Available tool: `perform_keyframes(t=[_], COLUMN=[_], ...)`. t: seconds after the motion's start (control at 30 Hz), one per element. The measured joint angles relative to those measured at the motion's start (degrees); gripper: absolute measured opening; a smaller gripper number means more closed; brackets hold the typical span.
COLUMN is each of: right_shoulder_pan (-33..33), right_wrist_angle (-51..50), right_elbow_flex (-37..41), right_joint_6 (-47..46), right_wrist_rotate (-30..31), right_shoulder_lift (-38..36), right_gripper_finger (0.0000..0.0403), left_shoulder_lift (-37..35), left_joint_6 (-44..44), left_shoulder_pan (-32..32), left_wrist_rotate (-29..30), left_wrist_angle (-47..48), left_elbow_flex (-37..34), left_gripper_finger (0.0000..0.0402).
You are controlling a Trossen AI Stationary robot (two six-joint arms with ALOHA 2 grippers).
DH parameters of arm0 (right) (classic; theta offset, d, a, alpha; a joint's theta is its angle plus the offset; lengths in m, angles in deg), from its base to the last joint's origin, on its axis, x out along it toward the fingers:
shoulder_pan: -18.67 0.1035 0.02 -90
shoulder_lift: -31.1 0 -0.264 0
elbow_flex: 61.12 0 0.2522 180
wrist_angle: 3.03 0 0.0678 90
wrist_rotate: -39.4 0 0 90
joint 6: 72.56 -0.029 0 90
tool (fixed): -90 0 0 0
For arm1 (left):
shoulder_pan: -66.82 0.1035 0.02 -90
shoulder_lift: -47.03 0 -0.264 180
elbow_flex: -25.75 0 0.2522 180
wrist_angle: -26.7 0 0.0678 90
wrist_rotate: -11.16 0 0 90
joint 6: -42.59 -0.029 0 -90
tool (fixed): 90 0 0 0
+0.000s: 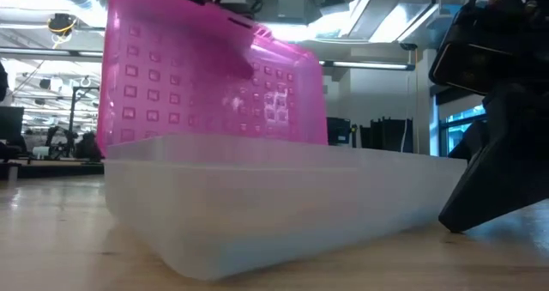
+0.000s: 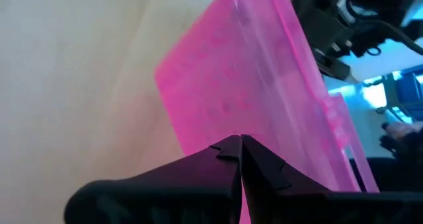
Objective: Pick & place school supplies into a supply box
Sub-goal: Close the transparent supply box
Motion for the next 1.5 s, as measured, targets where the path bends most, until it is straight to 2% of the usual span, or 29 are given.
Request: perform_keyframes(t=[0.2, 0.33, 0.73, 0.9, 1.03, 1.13, 1.23, 1.5], right_shoulder_pan=[-0.2, -0.57, -1.58, -1.75, -1.77, -1.84, -1.68, -1.37], right_wrist_angle=[0.13, 0.17, 0.48, 0.76, 0.87, 0.15, -3.98, -23.82], right_elbow_flex=[0.0, -0.02, -0.07, -0.07, -0.07, -0.04, -0.04, -0.07], right_joint_6=[0.05, 0.11, 0.15, 1.24, 0.93, -0.91, -3.39, -10.44], right_wrist_rotate=[-0.28, -0.48, -0.48, -0.48, -1.88, -5.33, -8.24, -7.94], right_shoulder_lift=[0.0, 0.0, 0.04, 0.04, -0.01, -1.06, -3.44, -13.03], right_gripper_finger=[0.0, 0.0, 0.0, 0.0, 0.0002, 0.0003, 0.0002, 0.0005], left_shoulder_lift=[0.0, 0.02, 2.18, 4.21, 5.56, 7.14, 9.21, 16.76], left_joint_6=[2.05, 4.43, 5.76, 5.91, 5.87, 3.96, -0.17, -10.76], left_shoulder_pan=[-3.73, -6.67, -11.74, -12.68, -13.04, -13.13, -13.54, -16.16], left_wrist_rotate=[0.19, 0.45, 8.42, 8.87, 9.21, 9.51, 9.5, 12.36], left_wrist_angle=[-0.62, -4.64, -8.31, -11.94, -14.1, -13.85, -9.56, 12.47], left_elbow_flex=[0.0, 0.0, 0.06, -0.07, 0.09, 2.04, 6.3, 20.55], left_gripper_finger=[0.0003, 0.0003, 0.0003, 0.0003, 0.0003, 0.0003, 0.0003, 0.0003])
